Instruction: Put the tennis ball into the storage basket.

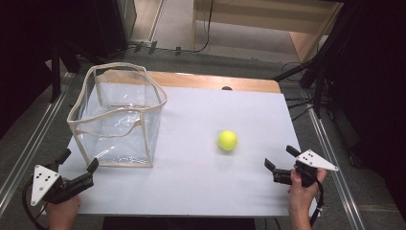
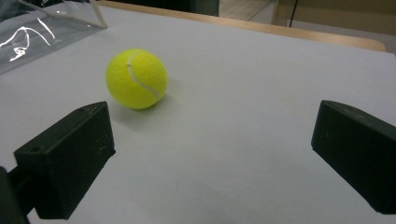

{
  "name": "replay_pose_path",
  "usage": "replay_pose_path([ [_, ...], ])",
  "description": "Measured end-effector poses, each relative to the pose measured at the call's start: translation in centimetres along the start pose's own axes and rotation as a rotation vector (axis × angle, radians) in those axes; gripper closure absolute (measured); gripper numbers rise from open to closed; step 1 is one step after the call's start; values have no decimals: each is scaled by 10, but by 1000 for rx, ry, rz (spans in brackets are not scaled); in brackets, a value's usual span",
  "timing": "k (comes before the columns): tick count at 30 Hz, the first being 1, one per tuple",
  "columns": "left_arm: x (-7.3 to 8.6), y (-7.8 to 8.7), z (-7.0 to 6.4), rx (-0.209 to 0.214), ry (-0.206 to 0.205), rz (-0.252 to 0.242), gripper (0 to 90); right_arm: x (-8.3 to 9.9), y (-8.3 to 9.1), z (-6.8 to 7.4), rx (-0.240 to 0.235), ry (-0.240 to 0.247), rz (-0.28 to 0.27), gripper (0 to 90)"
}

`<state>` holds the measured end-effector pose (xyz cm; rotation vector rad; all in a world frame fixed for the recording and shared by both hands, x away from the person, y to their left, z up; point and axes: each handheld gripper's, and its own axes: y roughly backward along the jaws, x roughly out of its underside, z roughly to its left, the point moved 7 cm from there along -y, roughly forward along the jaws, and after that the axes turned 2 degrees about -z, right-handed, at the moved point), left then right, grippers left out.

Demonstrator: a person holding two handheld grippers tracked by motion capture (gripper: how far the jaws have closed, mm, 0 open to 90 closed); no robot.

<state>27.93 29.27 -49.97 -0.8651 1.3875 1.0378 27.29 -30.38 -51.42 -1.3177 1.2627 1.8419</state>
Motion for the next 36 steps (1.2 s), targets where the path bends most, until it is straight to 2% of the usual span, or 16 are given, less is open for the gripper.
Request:
replay_pose_path([
  [4, 0, 0, 0, 3, -5, 2, 98, -9, -7, 4, -14, 13, 14, 0],
  [14, 0, -1, 0, 0, -5, 8, 98, -17, -28, 13, -54, 37, 104, 0],
  [19, 0, -1, 0, 1, -9, 10, 98, -21, -37, 16, -72, 49, 117, 0],
  [36, 0, 0, -1, 10, -11, 6, 98, -33, -63, 29, -131, 92, 218, 0],
])
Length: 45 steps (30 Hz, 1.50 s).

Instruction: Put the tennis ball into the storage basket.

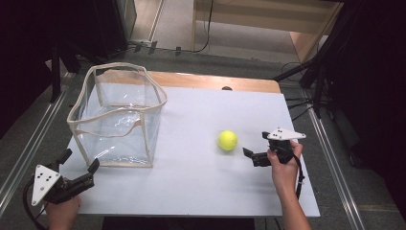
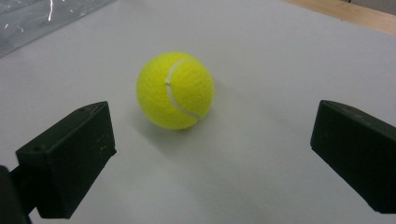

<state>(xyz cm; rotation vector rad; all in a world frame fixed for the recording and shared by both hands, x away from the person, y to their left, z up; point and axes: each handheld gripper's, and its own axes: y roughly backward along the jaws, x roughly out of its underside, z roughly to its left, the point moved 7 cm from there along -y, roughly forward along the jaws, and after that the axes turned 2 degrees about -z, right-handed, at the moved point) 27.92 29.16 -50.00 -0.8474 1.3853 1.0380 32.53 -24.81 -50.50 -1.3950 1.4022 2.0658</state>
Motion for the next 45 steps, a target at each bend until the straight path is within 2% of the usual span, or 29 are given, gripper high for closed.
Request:
replay_pose_path([
  [24, 0, 0, -2, 5, -2, 2, 98, -16, -18, 3, -54, 37, 127, 0],
  [32, 0, 0, -2, 7, -2, 1, 98, -22, -24, 4, -51, 54, 174, 0],
  [39, 0, 0, -2, 6, -3, 3, 98, -26, -32, 7, -87, 64, 204, 0],
  [41, 0, 0, -2, 7, -3, 0, 98, -28, -34, 8, -92, 71, 212, 0],
  [42, 0, 0, -2, 6, -4, 1, 98, -28, -34, 9, -93, 58, 221, 0],
  [45, 0, 0, -2, 7, -5, 3, 98, -29, -38, 8, -99, 74, 232, 0],
])
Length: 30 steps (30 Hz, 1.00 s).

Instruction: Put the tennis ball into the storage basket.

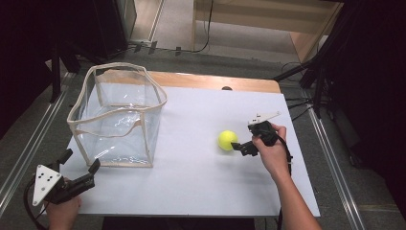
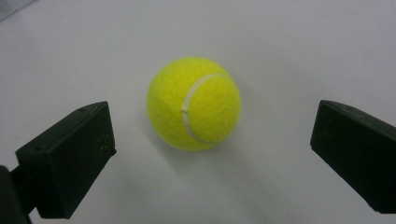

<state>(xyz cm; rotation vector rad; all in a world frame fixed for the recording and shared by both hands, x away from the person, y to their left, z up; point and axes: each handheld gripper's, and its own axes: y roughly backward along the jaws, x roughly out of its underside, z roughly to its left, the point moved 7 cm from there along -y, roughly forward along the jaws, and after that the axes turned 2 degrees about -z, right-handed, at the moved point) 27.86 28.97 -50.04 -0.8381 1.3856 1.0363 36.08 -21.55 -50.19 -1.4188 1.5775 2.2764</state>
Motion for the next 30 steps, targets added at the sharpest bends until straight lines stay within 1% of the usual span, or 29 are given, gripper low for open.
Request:
replay_pose_path([
  [3, 0, 0, 0, 0, 1, -1, 98, 0, -3, 0, 1, -3, 26, 0],
  [7, 0, 0, 0, 1, 0, -1, 98, -2, -6, 0, -8, 5, 49, 0],
  [9, 0, 0, 0, 1, 1, -2, 98, -2, -7, 1, -10, 5, 47, 0],
  [11, 0, 0, 0, 2, 1, -2, 98, -4, -9, 1, -16, 20, 59, 0],
  [13, 0, 0, 0, 0, 1, -1, 98, -5, -10, 2, -17, 14, 77, 0],
  [16, 0, 0, 0, 1, 1, -3, 98, -6, -10, 2, -19, 13, 83, 0],
  [17, 0, 0, 0, 2, -1, -2, 98, -7, -11, 2, -21, 24, 95, 0],
  [18, 0, 0, 0, 2, -1, -2, 98, -8, -12, 2, -20, 34, 93, 0],
  [19, 0, 0, 0, 2, -1, -2, 98, -8, -12, 2, -24, 29, 97, 0],
  [21, 0, 0, 0, 1, -1, -1, 98, -9, -13, 2, -19, 35, 103, 0],
  [23, 0, 0, 0, 1, -1, -1, 98, -10, -14, 2, -27, 38, 114, 0],
  [24, 0, 0, 0, 1, -2, -1, 98, -10, -14, 2, -20, 35, 118, 0],
  [26, 0, 0, 0, 1, -1, -1, 98, -11, -15, 2, -28, 44, 115, 0],
  [30, 0, 0, 0, 0, -2, 2, 98, -12, -19, 4, -34, 50, 140, 0],
])
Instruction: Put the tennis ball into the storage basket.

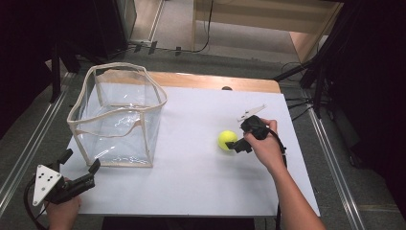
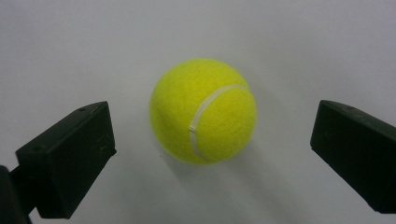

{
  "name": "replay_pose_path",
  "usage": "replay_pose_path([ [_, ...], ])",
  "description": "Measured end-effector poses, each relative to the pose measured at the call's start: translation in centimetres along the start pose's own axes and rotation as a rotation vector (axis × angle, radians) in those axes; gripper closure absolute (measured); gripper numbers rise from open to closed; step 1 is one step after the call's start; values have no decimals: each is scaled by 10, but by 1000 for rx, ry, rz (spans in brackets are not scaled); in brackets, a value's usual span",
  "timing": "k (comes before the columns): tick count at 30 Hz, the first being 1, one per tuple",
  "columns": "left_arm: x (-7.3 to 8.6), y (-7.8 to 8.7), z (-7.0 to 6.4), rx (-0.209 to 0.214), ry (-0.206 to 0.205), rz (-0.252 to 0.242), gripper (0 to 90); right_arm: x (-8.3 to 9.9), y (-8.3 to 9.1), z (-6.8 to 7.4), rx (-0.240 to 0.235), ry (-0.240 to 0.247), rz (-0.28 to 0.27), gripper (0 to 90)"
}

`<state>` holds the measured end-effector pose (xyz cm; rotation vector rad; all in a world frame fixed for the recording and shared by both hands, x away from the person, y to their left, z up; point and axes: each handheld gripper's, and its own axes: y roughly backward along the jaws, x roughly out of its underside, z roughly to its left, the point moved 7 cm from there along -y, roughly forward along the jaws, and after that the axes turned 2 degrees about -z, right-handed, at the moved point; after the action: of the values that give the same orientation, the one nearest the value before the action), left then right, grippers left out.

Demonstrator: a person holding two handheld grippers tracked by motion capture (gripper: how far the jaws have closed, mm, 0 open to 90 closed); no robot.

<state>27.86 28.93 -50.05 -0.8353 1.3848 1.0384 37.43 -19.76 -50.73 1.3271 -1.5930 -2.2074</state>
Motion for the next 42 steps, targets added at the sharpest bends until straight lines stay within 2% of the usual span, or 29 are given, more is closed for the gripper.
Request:
replay_pose_path([
  [13, 0, 0, 0, 1, 0, 1, 98, -4, -9, 3, -11, 28, 50, 0],
  [17, 0, 0, 0, 3, -2, -2, 98, -4, -15, 4, -19, 29, 88, 0],
  [35, 0, 0, 0, 4, -1, 0, 98, -7, -36, 5, -22, 57, 182, 0],
  [37, 0, 0, 0, 5, -2, 0, 98, -7, -38, 5, -11, 60, 187, 57],
  [42, 0, 0, 0, 4, -4, 3, 98, -6, -41, 7, -18, 64, 206, 57],
])
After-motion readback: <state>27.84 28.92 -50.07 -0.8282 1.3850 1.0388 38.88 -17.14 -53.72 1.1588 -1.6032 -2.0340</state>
